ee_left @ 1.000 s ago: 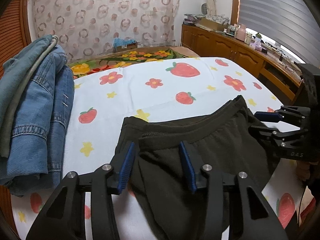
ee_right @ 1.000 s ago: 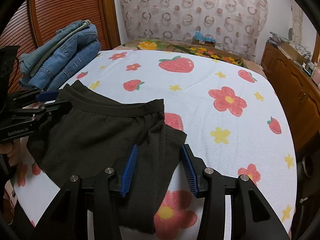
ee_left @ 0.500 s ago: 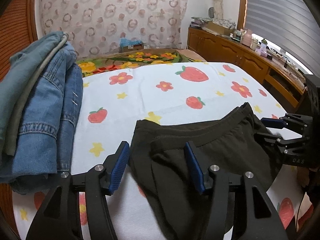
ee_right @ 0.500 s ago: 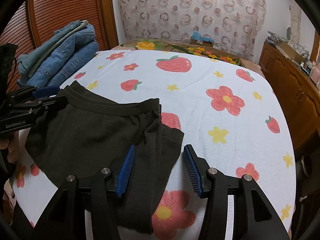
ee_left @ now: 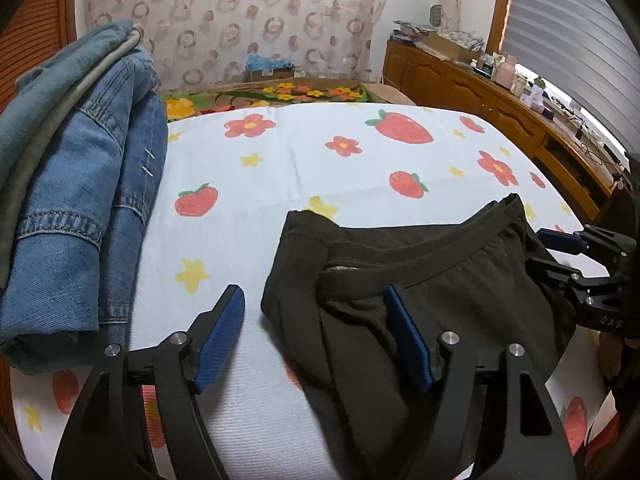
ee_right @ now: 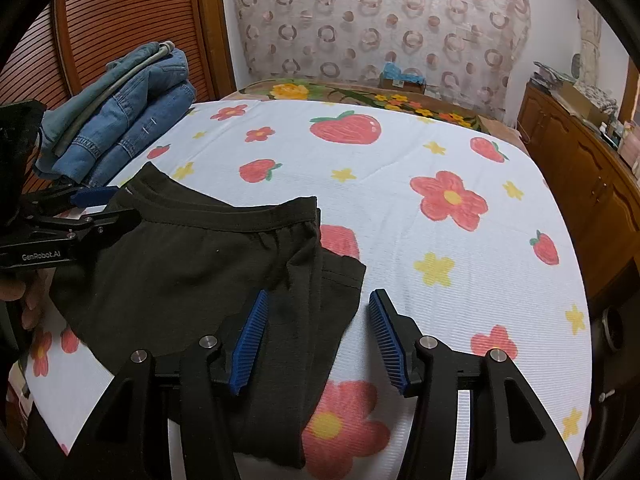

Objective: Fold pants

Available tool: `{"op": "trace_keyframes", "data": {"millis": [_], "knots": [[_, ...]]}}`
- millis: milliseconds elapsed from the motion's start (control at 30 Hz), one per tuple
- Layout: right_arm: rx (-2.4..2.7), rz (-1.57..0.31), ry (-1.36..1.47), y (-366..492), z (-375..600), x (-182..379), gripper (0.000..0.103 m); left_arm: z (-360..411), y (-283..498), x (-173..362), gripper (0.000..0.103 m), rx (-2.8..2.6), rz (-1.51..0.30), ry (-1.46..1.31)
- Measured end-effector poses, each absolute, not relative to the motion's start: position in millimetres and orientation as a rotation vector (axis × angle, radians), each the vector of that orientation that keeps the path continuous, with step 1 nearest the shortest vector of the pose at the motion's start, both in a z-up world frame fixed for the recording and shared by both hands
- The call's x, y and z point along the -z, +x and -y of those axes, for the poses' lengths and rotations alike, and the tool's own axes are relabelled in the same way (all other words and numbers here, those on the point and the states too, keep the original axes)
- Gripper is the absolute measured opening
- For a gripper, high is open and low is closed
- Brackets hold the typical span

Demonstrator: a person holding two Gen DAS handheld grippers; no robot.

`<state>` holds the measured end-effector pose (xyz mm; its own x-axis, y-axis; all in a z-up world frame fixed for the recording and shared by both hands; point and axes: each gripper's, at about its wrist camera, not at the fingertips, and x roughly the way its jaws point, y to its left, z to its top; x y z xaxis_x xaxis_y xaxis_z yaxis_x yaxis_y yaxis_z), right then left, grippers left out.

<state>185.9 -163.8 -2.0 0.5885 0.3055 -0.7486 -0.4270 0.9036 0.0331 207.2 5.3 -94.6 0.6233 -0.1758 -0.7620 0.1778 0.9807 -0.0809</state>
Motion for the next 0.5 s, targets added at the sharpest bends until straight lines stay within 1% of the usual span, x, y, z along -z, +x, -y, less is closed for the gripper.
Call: {"op": "trace_keyframes", "data": {"millis": [300,367,400,433,467,500], "knots": [[-0.436,-0.856,-0.082,190.0,172.4,0.5,0.055,-6.5,209.7,95.3,0.076,0.207,-0.885,-0.009],[-0.427,-0.862,-0.085,191.0,171.6,-0.5,0.050,-6.6,209.8,95.2,0.076,0.207,-0.885,-0.007],[-0.427,-0.865,-0.090,192.0,170.0,-0.8,0.046,-6.7,209.9,95.2,0.076,0.207,-0.885,-0.007],[-0.433,-0.869,-0.089,193.3,168.5,-1.4,0.038,-6.8,209.8,95.3,0.076,0.207,-0.885,-0.008],[-0.441,-0.874,-0.080,194.8,167.0,-1.9,0.033,-6.8,210.1,95.3,0.076,0.208,-0.885,-0.009],[-0.451,-0.881,-0.069,196.1,165.5,-2.3,0.025,-6.5,209.8,95.3,0.076,0.207,-0.885,-0.009]]}}
